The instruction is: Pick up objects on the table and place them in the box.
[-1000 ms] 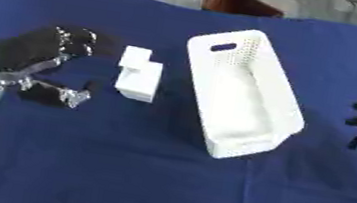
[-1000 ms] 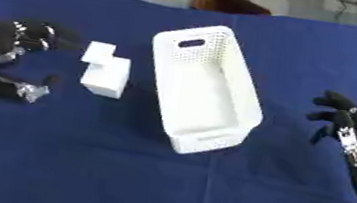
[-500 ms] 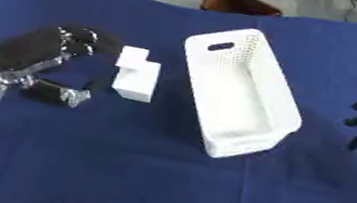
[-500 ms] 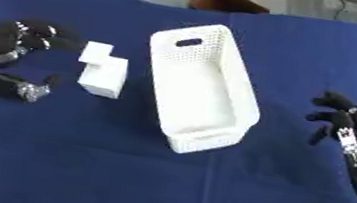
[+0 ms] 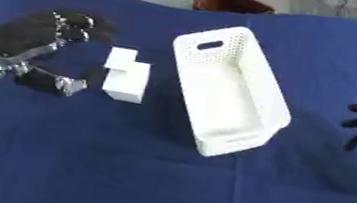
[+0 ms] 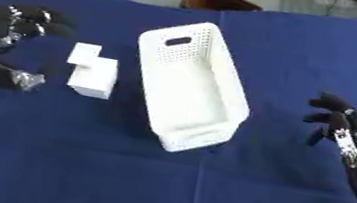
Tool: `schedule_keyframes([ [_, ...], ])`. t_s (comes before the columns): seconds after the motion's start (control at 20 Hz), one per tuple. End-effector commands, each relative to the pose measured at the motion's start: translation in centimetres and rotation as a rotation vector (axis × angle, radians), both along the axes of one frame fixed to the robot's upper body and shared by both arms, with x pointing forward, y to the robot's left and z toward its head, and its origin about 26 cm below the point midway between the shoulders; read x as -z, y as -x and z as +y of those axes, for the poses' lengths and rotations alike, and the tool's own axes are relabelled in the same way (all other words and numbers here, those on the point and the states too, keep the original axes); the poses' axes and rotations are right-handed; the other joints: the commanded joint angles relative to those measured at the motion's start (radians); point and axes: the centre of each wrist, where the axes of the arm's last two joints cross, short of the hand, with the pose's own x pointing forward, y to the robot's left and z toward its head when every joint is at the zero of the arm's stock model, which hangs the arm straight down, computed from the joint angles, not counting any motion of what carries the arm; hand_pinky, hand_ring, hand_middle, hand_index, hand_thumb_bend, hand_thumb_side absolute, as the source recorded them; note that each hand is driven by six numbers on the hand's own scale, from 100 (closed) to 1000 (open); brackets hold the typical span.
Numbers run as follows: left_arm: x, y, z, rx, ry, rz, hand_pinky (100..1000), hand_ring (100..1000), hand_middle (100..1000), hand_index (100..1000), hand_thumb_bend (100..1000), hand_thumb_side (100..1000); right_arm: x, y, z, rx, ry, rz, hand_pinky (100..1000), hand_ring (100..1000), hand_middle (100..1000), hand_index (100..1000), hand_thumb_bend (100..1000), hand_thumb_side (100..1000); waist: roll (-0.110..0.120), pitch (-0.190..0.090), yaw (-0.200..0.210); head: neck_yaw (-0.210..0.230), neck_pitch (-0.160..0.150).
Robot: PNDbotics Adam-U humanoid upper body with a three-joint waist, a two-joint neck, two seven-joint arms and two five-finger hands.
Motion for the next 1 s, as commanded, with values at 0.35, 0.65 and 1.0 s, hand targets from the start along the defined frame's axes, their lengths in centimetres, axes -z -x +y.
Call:
schedule_keyframes([
  [0.35,-2.24,-0.01,1.13,-0.023,-0.022,-0.033,823,849,883,920,168,563,-1.30,-0.28,0.22,-0.028,0.015,-0.037,422,680,768,906,100,875,0.004,-0.006,-0.030,0.013,-0.031],
  [0.65,-2.24,0.07,1.52,-0.036,-0.022,-0.031,820,846,879,925,141,627,-1.49,-0.36,0.12,-0.030,0.019,-0.042,422,680,768,906,100,876,0.002,0.008,-0.040,0.013,-0.032],
  [1.0,-2.13,0.22,1.80,-0.051,-0.027,-0.026,820,845,876,924,133,684,-1.66,-0.42,-0.02,-0.030,0.024,-0.048,422,680,767,906,100,877,0.000,0.027,-0.040,0.012,-0.026],
])
